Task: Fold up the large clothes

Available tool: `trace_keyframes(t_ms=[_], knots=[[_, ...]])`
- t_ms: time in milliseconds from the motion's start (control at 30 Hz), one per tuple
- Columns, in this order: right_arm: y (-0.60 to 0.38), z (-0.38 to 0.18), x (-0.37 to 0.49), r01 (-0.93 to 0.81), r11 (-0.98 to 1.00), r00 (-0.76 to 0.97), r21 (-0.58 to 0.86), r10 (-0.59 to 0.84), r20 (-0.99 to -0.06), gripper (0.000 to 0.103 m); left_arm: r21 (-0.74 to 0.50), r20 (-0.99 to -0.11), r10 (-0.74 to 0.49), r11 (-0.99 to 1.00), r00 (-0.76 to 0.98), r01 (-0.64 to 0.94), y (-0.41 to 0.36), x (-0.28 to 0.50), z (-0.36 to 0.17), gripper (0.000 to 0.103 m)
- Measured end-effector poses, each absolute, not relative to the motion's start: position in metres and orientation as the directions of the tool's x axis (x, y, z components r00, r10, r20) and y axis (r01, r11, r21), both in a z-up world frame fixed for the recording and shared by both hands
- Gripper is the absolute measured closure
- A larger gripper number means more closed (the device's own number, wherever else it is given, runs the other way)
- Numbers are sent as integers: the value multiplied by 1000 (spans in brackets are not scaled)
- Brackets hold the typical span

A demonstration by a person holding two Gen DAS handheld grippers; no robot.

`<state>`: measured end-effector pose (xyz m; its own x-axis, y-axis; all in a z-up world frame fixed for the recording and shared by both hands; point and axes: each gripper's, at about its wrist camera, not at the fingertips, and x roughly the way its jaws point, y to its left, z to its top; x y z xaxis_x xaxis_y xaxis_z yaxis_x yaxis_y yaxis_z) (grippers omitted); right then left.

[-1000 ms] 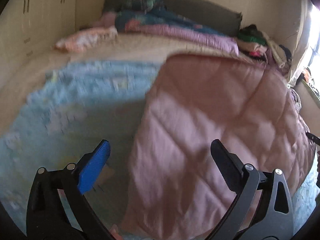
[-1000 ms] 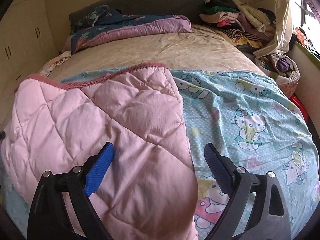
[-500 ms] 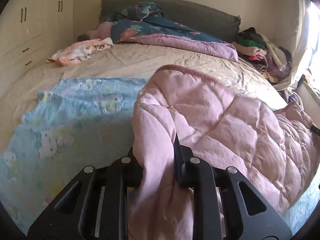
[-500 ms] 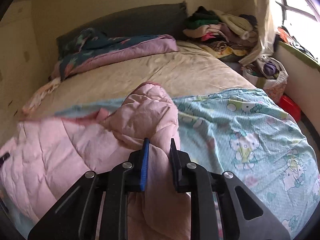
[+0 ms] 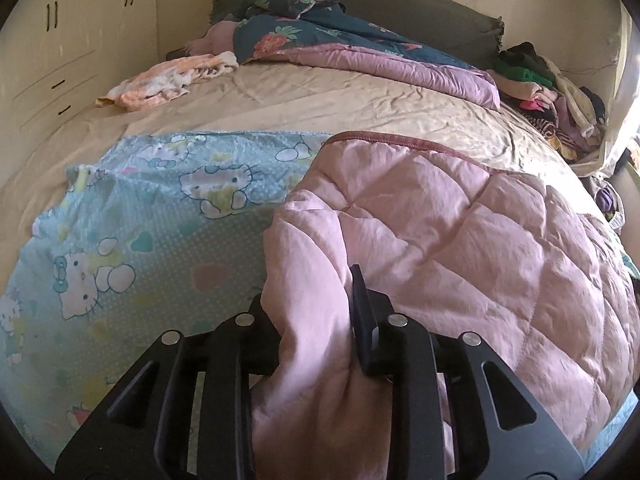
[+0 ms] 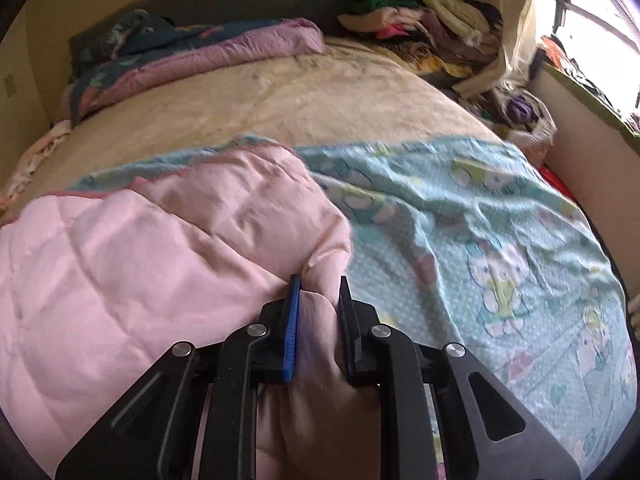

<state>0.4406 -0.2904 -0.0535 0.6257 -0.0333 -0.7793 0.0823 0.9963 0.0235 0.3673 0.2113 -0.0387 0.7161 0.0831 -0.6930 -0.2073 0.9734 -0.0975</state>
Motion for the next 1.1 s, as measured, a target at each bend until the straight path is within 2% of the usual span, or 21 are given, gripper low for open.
trace_keyframes(t_ms=[67, 133, 233, 267, 300, 400, 433, 500, 567, 667, 1100], knots=[[-297, -55, 437, 96, 993, 622, 63, -10, -783, 85, -93, -693, 87, 974, 716, -208, 210, 366, -37, 82], [-295, -51, 432, 81, 996, 627, 42, -18, -779, 82, -86, -694, 92, 974, 714, -209, 210, 364, -36, 79], [-297, -40, 418, 72, 995, 642, 61, 1, -766, 70, -97, -697, 88, 972, 712, -215, 211, 359, -31, 76], [-299, -36, 413, 71, 995, 649, 73, 9, -761, 56, -98, -696, 87, 972, 712, -214, 212, 357, -30, 71], [-301, -30, 406, 66, 994, 658, 92, 26, -753, 41, -101, -695, 85, 972, 714, -214, 212, 354, -27, 59], [-306, -10, 381, 46, 987, 701, 157, 80, -708, 18, -100, -678, 87, 973, 729, -209, 208, 343, -16, 44], [-307, -5, 375, 38, 985, 710, 167, 91, -699, 16, -93, -669, 94, 974, 737, -209, 207, 338, -11, 41], [-305, 7, 358, 6, 982, 725, 187, 124, -678, 11, -94, -659, 97, 973, 746, -209, 205, 330, -3, 29], [-303, 18, 343, -21, 981, 738, 193, 145, -659, 7, -106, -647, 86, 974, 758, -202, 202, 321, 7, 23], [-301, 34, 323, -38, 979, 764, 201, 159, -625, 6, -104, -629, 92, 974, 772, -200, 198, 308, 19, 9], [-300, 66, 263, -80, 966, 798, 245, 210, -565, 4, -119, -616, 67, 977, 785, -177, 182, 249, 38, 9]])
